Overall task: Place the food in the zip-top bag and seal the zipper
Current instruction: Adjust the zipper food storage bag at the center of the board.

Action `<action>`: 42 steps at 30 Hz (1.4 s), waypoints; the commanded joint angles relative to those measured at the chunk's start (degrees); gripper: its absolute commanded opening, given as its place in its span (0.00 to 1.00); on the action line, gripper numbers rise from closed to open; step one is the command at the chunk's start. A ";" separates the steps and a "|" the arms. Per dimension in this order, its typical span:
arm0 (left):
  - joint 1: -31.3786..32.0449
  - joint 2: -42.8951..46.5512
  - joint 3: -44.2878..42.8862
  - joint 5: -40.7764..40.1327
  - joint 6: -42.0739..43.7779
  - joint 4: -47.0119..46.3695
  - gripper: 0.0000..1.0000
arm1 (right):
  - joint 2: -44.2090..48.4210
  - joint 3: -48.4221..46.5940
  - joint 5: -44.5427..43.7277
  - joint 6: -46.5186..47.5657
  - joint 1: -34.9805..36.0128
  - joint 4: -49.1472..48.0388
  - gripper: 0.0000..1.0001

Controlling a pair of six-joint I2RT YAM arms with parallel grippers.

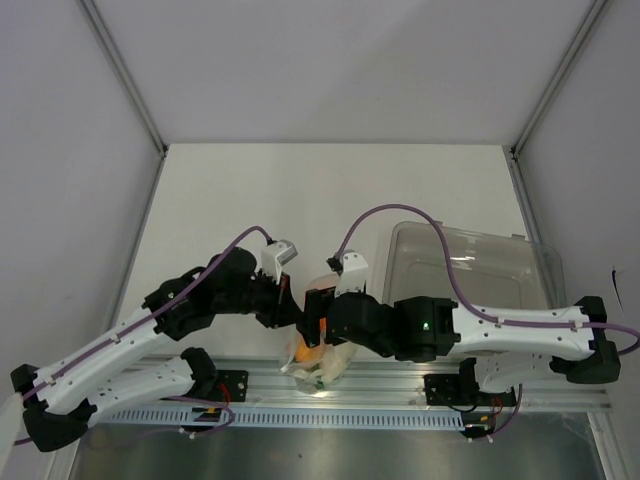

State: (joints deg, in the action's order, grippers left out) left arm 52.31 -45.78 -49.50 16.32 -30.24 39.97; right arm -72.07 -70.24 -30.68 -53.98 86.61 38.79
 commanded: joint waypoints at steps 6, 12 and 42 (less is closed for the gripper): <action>-0.20 2.45 -0.69 1.70 1.85 -2.44 0.24 | 4.83 4.58 1.50 0.63 0.49 -6.00 0.80; -0.20 3.68 -0.87 2.49 2.03 -2.79 0.45 | 7.99 7.31 2.46 0.71 0.58 -7.23 0.79; -0.20 1.22 0.28 3.72 1.59 -4.37 0.22 | 7.56 8.71 2.46 0.89 -0.56 -7.06 0.80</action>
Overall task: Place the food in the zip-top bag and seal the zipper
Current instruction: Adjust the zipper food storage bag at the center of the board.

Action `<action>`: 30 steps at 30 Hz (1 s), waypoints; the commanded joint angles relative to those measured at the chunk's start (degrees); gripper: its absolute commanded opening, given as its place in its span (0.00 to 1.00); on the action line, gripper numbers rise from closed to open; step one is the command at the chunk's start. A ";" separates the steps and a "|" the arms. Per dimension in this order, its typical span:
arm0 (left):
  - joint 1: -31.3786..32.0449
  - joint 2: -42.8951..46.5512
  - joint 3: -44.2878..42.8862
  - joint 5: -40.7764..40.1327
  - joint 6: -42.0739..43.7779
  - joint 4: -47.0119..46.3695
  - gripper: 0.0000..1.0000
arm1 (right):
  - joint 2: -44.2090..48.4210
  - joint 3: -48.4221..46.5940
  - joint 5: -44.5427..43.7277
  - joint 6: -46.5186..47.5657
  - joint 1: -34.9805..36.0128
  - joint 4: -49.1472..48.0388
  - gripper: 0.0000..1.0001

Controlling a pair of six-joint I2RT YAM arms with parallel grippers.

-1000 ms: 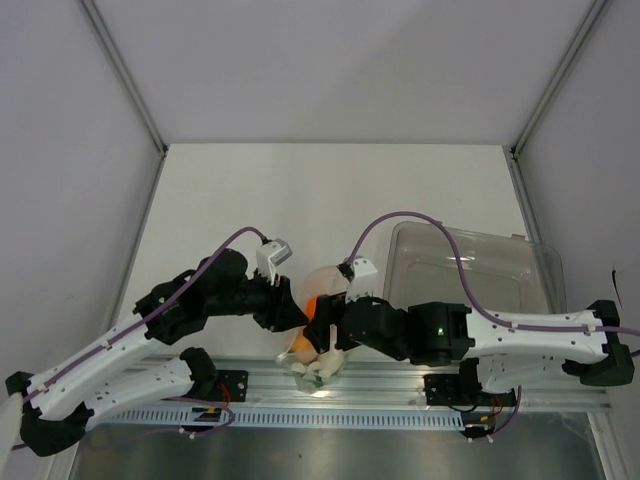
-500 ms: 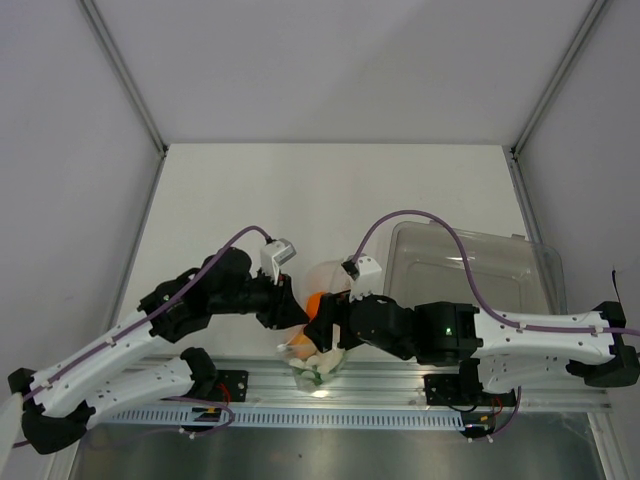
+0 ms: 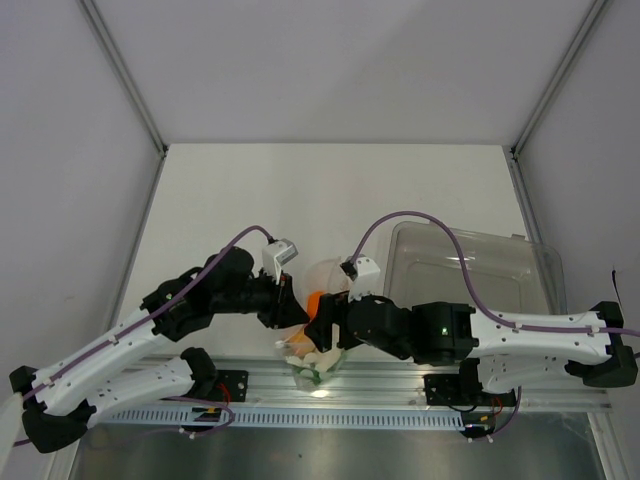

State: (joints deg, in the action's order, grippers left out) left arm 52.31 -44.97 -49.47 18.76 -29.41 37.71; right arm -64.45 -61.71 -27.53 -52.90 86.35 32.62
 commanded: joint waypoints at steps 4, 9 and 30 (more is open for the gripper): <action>-0.20 0.32 0.52 1.19 0.84 -2.03 0.18 | 0.28 0.36 -1.12 -0.36 -0.30 -0.45 0.80; -0.20 0.15 0.78 0.92 0.76 -2.03 0.09 | 0.81 0.80 -1.21 -0.88 -0.30 -0.28 0.79; -0.20 -1.26 4.29 2.06 -2.14 -7.92 0.01 | 8.54 2.21 1.85 4.64 -13.37 2.10 0.90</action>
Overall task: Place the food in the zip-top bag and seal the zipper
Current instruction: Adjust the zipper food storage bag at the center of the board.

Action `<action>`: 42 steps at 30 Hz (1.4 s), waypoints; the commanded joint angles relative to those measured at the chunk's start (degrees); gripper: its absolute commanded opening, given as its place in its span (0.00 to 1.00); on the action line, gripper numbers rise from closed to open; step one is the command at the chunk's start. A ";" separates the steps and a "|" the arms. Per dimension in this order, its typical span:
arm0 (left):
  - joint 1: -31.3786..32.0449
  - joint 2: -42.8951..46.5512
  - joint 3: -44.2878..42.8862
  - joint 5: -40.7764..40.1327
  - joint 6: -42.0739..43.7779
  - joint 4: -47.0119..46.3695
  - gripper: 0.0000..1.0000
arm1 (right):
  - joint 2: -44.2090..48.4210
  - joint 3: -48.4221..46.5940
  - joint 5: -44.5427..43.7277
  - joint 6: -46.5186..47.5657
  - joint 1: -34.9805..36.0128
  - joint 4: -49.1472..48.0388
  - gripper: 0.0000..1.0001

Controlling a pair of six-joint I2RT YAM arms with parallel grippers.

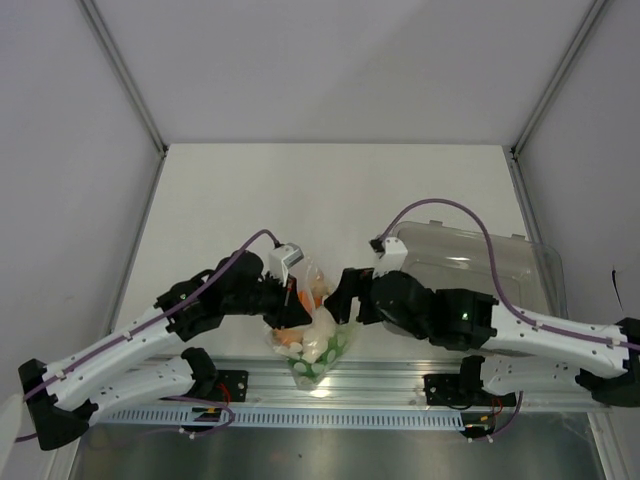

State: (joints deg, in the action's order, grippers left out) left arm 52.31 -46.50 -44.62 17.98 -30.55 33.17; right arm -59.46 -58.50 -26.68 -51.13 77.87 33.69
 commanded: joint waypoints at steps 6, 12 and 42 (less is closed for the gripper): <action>-0.20 1.06 -0.82 4.35 -1.71 -4.08 0.01 | 3.13 -0.30 22.60 14.21 -27.36 -4.94 0.92; -0.20 1.06 -1.26 4.35 -1.71 -3.64 0.01 | -9.08 -6.62 41.61 23.61 -36.29 -10.14 0.92; -0.19 -0.08 -1.87 4.70 -1.62 -3.63 0.01 | -31.94 -14.35 61.92 32.76 -36.21 -23.32 0.93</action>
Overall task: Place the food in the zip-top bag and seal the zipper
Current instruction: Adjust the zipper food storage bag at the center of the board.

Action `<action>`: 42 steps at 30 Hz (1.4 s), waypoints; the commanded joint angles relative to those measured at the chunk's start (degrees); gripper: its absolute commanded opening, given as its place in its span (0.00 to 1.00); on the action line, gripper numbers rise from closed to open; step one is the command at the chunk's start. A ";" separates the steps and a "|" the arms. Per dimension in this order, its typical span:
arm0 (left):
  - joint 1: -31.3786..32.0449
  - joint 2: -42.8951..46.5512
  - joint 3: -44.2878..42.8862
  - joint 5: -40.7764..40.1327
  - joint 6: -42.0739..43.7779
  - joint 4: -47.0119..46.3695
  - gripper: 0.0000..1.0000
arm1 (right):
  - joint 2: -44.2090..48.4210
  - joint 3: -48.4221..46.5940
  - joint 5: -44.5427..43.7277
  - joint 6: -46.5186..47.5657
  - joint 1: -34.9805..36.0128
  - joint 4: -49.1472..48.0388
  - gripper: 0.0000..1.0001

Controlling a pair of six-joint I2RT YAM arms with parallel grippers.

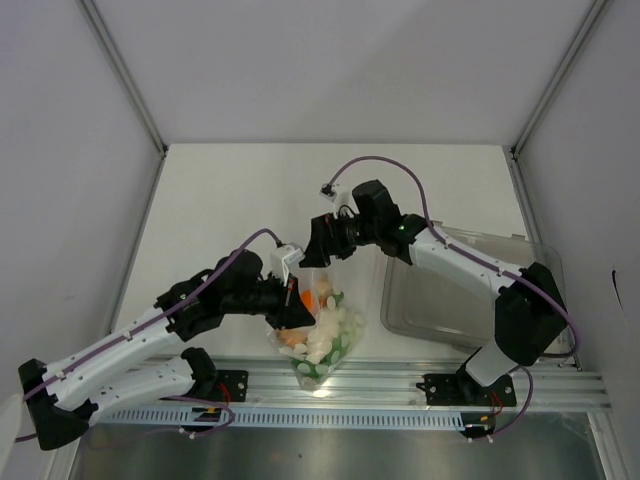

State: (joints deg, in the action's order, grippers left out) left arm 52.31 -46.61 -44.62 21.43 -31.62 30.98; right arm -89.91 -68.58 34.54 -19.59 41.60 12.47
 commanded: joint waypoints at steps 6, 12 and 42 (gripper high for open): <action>-0.20 -0.24 -1.96 1.33 -0.46 -1.45 0.01 | -4.22 -7.79 0.17 2.37 1.02 1.32 0.95; -0.20 -0.41 -2.22 1.33 -0.38 -1.45 0.01 | -4.40 -7.28 -0.88 3.25 2.34 3.08 0.88; -0.20 1.26 -4.51 -4.80 -0.11 2.50 0.08 | 5.35 3.18 -3.96 -0.79 2.25 -0.95 0.00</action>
State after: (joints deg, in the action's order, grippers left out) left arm 52.31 -46.78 -45.58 19.97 -31.51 32.25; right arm -88.64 -65.82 31.92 -19.49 44.03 14.26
